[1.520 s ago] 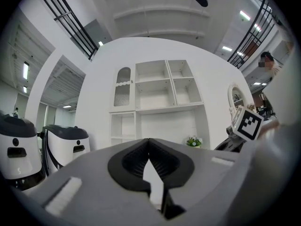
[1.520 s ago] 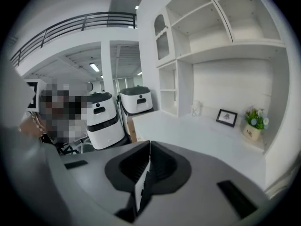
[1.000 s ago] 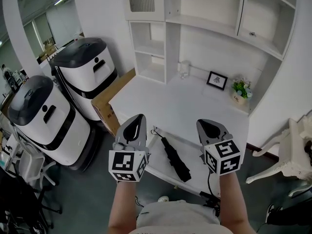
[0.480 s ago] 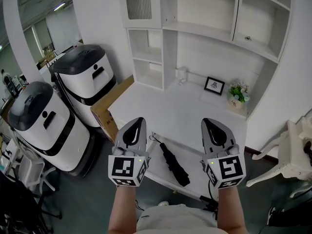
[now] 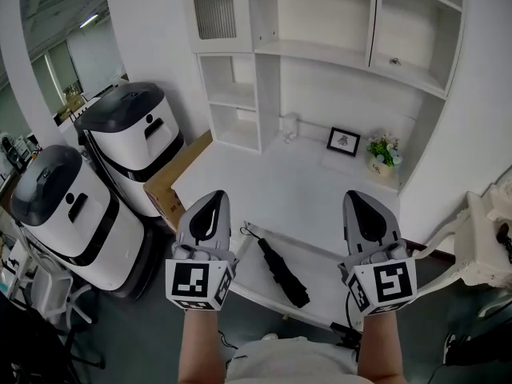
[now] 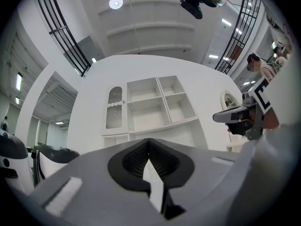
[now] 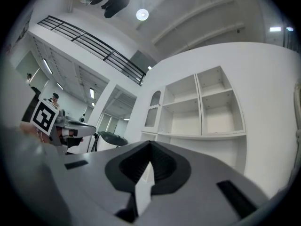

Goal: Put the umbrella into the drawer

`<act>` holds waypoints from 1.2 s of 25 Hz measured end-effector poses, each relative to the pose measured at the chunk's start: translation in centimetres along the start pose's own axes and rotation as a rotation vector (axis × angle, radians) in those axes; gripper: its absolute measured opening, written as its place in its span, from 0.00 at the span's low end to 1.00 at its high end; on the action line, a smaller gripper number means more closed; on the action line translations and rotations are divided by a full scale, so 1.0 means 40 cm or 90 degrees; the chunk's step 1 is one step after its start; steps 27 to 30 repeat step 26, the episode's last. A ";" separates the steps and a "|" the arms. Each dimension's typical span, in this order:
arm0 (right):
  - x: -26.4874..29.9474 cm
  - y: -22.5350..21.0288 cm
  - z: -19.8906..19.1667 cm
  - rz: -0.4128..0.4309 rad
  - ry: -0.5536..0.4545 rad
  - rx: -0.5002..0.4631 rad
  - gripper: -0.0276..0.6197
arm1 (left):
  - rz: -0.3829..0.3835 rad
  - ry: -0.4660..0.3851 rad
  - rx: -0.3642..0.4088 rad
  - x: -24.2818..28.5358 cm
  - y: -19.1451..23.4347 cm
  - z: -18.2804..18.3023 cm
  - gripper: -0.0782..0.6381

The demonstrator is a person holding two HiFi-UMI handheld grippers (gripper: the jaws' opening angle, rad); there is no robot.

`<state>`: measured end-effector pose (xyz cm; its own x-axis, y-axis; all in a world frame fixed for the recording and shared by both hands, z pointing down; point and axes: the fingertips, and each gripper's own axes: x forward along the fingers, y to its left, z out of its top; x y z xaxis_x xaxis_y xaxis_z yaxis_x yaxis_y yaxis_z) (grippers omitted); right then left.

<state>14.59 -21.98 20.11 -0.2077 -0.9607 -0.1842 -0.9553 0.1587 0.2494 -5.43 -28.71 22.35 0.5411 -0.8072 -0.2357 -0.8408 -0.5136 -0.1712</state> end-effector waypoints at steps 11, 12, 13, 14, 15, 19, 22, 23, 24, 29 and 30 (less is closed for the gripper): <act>-0.027 -0.022 0.001 -0.005 0.000 0.011 0.05 | 0.001 -0.016 0.004 0.002 -0.013 0.035 0.12; -0.029 -0.022 -0.001 -0.004 0.000 0.011 0.05 | 0.001 -0.017 0.005 0.002 -0.015 0.035 0.12; -0.030 -0.022 -0.003 -0.003 0.000 0.013 0.05 | 0.000 -0.017 0.005 0.003 -0.017 0.035 0.12; -0.030 -0.022 -0.005 -0.002 0.000 0.015 0.05 | 0.000 -0.017 0.004 0.003 -0.019 0.034 0.12; -0.031 -0.023 -0.007 -0.001 0.000 0.017 0.05 | 0.001 -0.017 0.004 0.003 -0.020 0.034 0.12; -0.029 -0.024 -0.014 0.003 0.003 0.030 0.05 | 0.000 -0.014 0.004 0.004 -0.024 0.028 0.12; -0.027 -0.026 -0.019 0.005 0.005 0.039 0.05 | -0.002 -0.009 0.008 0.004 -0.028 0.021 0.12; -0.027 -0.028 -0.020 0.006 0.006 0.041 0.05 | -0.003 -0.008 0.010 0.005 -0.029 0.019 0.12; -0.027 -0.029 -0.022 0.005 0.006 0.043 0.05 | -0.004 -0.007 0.011 0.005 -0.031 0.017 0.12; -0.027 -0.033 -0.026 0.005 0.006 0.045 0.05 | -0.005 -0.006 0.013 0.007 -0.033 0.015 0.12; -0.027 -0.033 -0.026 0.005 0.006 0.045 0.05 | -0.005 -0.006 0.013 0.007 -0.033 0.015 0.12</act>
